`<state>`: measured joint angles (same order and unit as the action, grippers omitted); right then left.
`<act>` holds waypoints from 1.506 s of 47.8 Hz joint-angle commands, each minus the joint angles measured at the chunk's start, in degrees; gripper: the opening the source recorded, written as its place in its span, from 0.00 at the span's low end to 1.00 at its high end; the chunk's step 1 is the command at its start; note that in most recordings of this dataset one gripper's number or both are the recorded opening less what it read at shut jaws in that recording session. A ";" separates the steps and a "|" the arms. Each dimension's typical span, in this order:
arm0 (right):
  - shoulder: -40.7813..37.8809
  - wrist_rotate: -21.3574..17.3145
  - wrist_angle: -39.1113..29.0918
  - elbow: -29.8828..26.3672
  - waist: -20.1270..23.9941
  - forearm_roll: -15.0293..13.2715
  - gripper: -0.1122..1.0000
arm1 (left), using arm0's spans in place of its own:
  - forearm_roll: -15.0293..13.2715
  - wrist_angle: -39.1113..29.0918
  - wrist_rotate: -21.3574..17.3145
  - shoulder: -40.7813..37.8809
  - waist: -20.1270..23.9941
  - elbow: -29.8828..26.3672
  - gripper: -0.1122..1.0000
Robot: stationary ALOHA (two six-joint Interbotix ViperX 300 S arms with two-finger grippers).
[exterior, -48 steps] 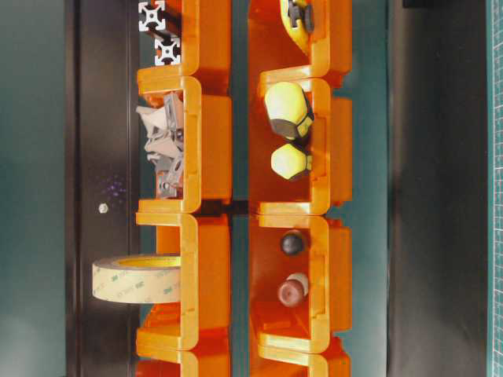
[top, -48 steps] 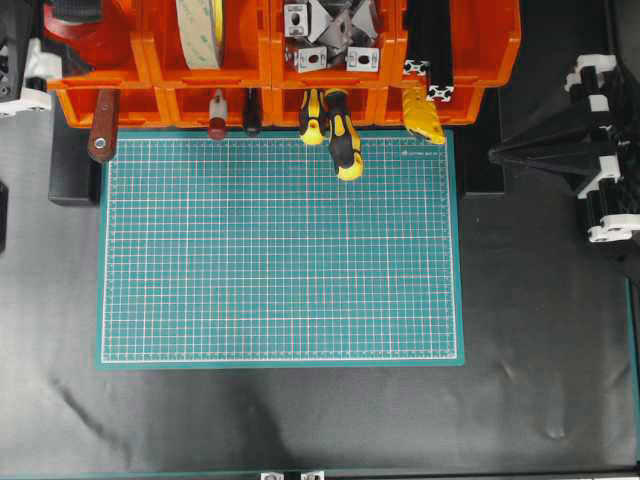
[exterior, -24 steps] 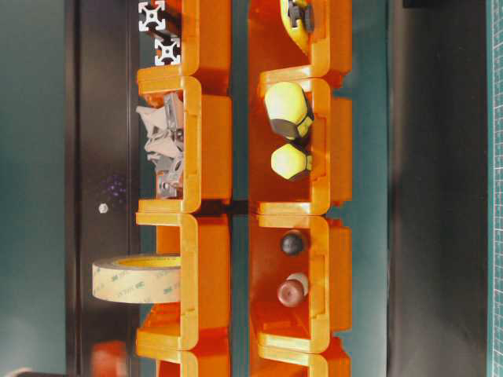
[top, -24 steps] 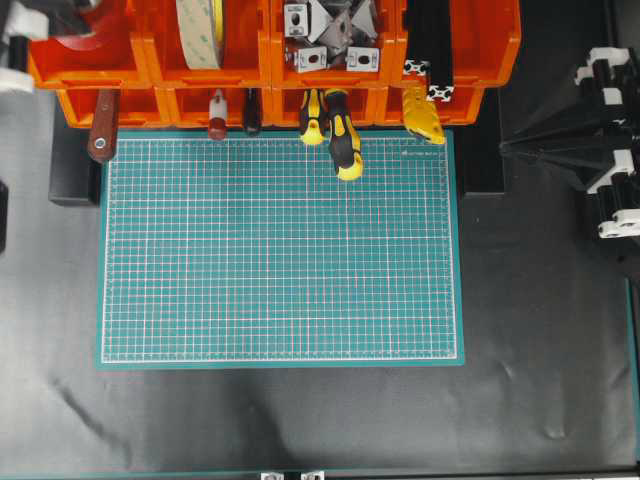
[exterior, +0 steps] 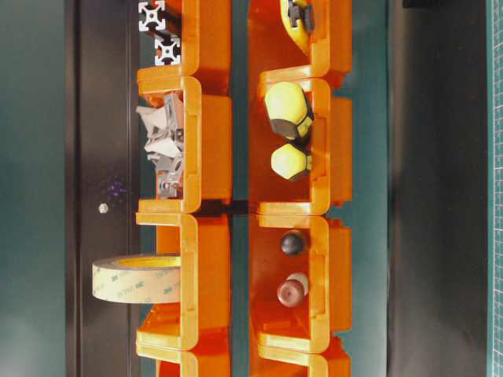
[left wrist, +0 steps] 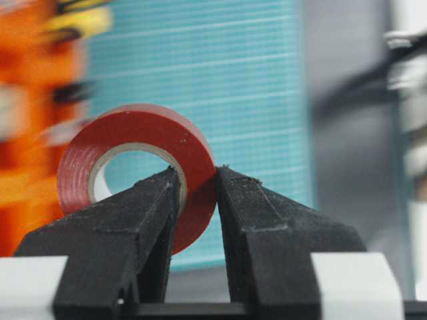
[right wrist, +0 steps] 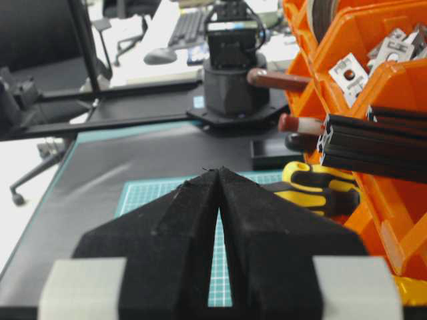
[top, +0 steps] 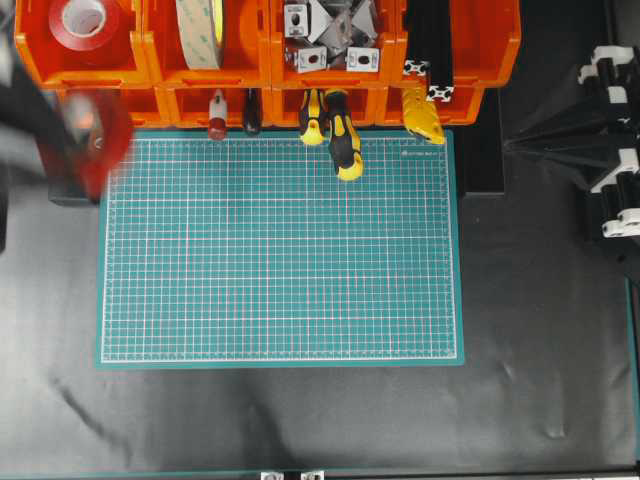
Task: Pick vinyl tape from container rack with left arm.
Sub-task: 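Close the left gripper on the red tape roll and lift it out, then carry the red tape roll with the left gripper over the mat center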
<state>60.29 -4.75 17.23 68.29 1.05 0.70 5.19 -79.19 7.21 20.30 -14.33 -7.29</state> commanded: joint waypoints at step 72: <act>5.45 -0.35 -8.09 -3.16 2.72 0.18 0.10 | 0.09 30.59 0.00 -25.66 0.09 16.70 0.26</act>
<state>66.36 -5.10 8.44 66.88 3.69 0.70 5.10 -48.96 7.29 -6.33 -14.77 9.93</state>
